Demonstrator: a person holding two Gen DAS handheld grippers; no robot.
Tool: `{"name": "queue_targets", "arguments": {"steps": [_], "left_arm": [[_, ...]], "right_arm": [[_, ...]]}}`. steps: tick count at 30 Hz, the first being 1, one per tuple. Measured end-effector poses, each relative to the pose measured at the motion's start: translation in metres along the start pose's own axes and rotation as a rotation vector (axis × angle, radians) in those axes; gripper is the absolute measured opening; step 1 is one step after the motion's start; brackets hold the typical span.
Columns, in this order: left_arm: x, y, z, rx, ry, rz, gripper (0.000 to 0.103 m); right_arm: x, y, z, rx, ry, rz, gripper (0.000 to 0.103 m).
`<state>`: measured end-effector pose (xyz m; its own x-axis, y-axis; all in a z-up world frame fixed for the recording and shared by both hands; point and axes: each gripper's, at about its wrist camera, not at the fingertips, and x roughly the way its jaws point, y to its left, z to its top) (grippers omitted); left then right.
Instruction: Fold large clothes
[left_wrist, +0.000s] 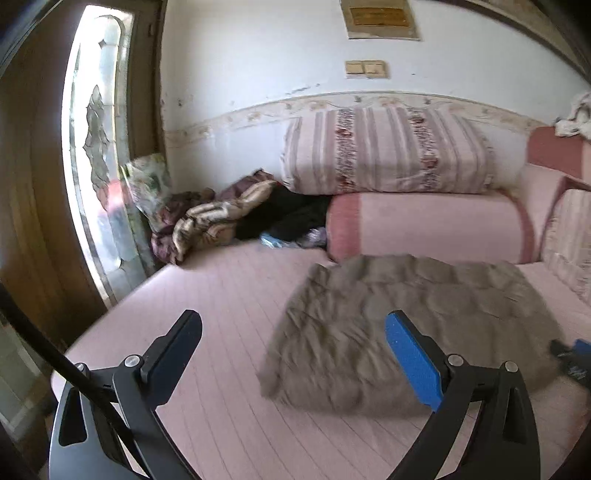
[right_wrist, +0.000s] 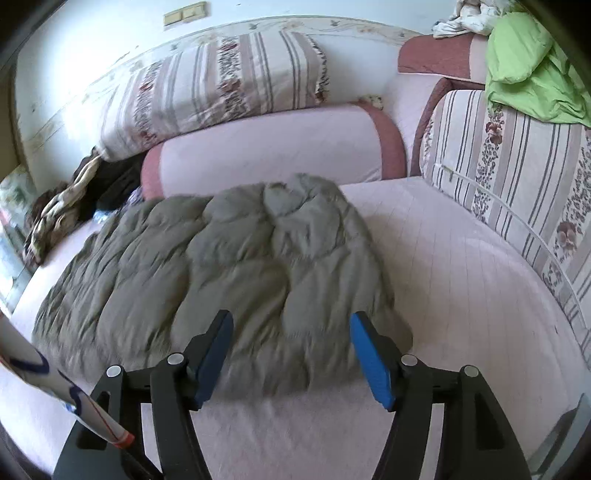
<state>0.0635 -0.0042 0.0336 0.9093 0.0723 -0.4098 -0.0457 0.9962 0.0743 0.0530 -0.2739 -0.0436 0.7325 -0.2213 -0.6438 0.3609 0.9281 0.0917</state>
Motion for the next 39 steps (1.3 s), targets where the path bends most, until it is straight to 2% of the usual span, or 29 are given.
{"name": "queue_targets", "arguments": {"steps": [6, 10, 20, 29, 39], "left_arm": [[-0.036, -0.009, -0.032, -0.020, 0.114, -0.109, 0.099], [-0.052, -0.018, -0.050, 0.000, 0.174, -0.142, 0.099], [-0.080, -0.031, -0.076, 0.031, 0.229, -0.144, 0.099], [-0.075, -0.038, -0.083, 0.060, 0.276, -0.128, 0.099], [-0.061, -0.038, -0.093, 0.057, 0.331, -0.152, 0.099]], "right_arm": [[-0.043, 0.015, -0.044, -0.053, 0.019, -0.003, 0.074], [-0.068, 0.021, -0.065, -0.093, 0.006, -0.019, 0.076], [-0.093, 0.025, -0.091, -0.124, 0.032, -0.045, 0.079], [-0.093, 0.030, -0.101, -0.148, 0.050, -0.058, 0.080], [-0.080, 0.034, -0.106, -0.157, 0.085, -0.079, 0.080]]}}
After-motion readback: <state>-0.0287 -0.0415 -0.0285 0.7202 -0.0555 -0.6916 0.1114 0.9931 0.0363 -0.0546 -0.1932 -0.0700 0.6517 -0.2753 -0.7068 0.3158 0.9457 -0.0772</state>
